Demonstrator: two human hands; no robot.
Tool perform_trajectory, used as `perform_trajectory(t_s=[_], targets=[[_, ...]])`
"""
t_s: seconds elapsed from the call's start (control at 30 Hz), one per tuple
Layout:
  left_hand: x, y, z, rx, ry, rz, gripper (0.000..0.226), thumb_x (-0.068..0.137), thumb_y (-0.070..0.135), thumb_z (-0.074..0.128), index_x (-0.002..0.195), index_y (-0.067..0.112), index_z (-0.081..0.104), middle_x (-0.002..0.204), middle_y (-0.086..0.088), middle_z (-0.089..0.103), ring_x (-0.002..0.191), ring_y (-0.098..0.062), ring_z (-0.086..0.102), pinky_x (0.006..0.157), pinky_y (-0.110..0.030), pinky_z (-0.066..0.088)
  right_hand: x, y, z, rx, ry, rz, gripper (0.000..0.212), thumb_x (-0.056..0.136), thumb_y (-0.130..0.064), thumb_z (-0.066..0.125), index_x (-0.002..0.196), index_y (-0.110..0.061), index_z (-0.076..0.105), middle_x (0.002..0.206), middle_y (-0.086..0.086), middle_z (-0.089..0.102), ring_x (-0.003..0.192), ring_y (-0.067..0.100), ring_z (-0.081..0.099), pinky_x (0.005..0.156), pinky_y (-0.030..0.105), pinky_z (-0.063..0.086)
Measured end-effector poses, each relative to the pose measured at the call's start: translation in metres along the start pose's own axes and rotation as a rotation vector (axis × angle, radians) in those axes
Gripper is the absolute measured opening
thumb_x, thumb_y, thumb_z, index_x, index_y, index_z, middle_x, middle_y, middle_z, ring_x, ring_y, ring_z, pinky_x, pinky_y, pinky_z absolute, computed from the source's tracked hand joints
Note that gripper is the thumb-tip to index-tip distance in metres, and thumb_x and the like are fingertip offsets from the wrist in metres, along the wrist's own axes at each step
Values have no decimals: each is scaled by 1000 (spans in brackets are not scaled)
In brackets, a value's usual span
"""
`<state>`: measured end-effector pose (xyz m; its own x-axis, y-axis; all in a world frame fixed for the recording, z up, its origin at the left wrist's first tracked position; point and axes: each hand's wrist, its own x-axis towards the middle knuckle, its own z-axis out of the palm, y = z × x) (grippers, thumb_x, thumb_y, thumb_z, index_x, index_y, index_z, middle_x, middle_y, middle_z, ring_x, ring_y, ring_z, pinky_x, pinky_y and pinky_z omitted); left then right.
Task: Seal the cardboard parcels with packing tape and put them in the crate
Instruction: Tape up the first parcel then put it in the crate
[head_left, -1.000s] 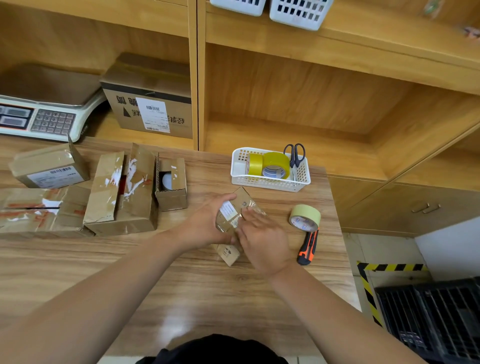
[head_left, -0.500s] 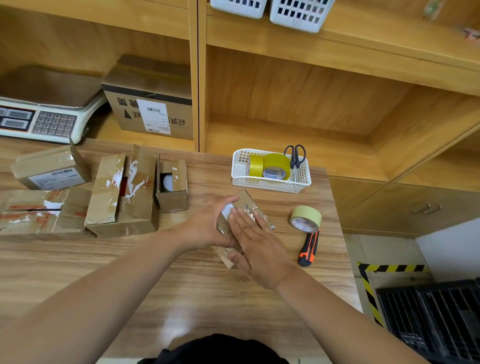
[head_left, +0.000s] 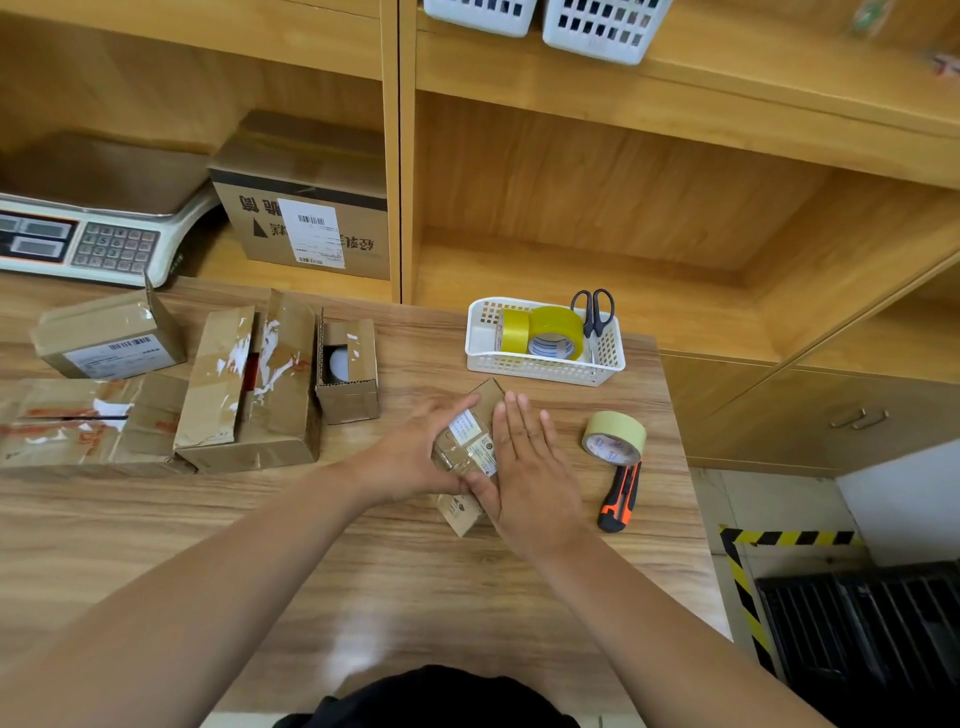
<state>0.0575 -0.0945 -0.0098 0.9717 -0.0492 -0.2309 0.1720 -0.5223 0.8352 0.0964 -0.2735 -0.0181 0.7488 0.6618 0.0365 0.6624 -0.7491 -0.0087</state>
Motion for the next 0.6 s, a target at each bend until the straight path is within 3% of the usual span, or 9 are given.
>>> perform_trajectory(t_s=[0.13,0.27,0.37,0.5,0.6], targets=[[-2,0,1,8,6,18,99,70,26,84,148,34,24,142,12,29,132,0,28,94,7,15,-5,-2,3,16,23,25,80,99,-57,4,144,3,30,154,17,25,145,27,17,115,43,11],[-5,0,0,74,5,34,98,73,26,81,150,34,20,154,10,19,138,1,13,102,-3,9,-17,6,6,87,48,-123,72,100,-57,10,146,-6,33,155,9,27,146,22,14,115,47,12],[-7,2,0,107,0,31,97,75,28,80,150,35,19,152,7,25,131,3,23,95,5,13,-25,14,10,132,49,-207,69,97,-62,18,149,-18,28,158,1,19,148,20,8,114,52,8],[-14,7,2,179,25,17,98,76,34,78,151,34,15,152,6,30,136,-7,29,100,-9,21,-27,9,14,206,50,-132,70,91,-67,27,149,-28,21,159,-5,15,148,21,0,114,57,9],[-20,8,5,200,36,3,101,73,32,80,151,33,15,153,8,29,135,-6,31,100,-9,24,-24,7,17,316,50,-94,70,89,-64,35,149,-31,18,158,-10,10,147,16,-6,114,53,5]])
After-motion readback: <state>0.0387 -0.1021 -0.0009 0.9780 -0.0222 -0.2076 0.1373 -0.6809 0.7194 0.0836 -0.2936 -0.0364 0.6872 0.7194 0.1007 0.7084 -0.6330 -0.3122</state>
